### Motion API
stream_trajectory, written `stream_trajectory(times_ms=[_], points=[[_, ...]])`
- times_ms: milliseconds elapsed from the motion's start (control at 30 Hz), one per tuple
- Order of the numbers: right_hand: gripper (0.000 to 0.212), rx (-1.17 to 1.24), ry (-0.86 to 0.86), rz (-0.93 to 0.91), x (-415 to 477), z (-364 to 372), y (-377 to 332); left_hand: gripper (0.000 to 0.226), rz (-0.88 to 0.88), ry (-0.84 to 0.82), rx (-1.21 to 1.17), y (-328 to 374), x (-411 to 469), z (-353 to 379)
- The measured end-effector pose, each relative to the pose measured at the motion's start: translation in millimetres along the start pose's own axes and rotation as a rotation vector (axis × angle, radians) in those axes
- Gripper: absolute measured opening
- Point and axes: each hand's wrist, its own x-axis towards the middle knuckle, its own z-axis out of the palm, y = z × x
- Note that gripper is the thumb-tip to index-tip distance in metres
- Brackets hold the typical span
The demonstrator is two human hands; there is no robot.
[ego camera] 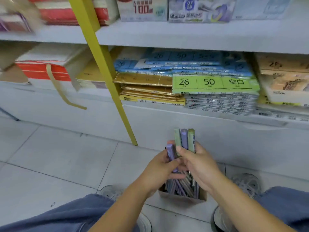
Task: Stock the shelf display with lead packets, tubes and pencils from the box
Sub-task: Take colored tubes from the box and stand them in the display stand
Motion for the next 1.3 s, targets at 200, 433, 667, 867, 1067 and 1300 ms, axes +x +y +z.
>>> stream_trajectory(times_ms=[200, 433, 667, 867, 1067, 1300], points=[[0.021, -0.274, -0.046, -0.200, -14, 6, -65, 0.029, 0.194, 0.109, 0.033, 68, -21, -2], [0.042, -0.304, -0.222, -0.289, -23, 20, -154, 0.025, 0.344, 0.046, -0.047, 153, -32, 11], [0.033, -0.355, -0.354, -0.330, -15, 32, -213, 0.052, 0.405, -0.050, 0.026, 220, -27, 12], [0.057, -0.474, -0.363, -0.375, 2, 39, -223, 0.043, 0.434, 0.016, 0.101, 232, -9, 6], [0.037, -0.696, -0.323, -0.445, 4, 36, -239, 0.036, 0.488, 0.095, -0.015, 243, -3, -2], [0.024, -0.805, -0.029, -0.692, 4, 30, -248, 0.044, 0.500, 0.014, -0.165, 251, -4, -1]])
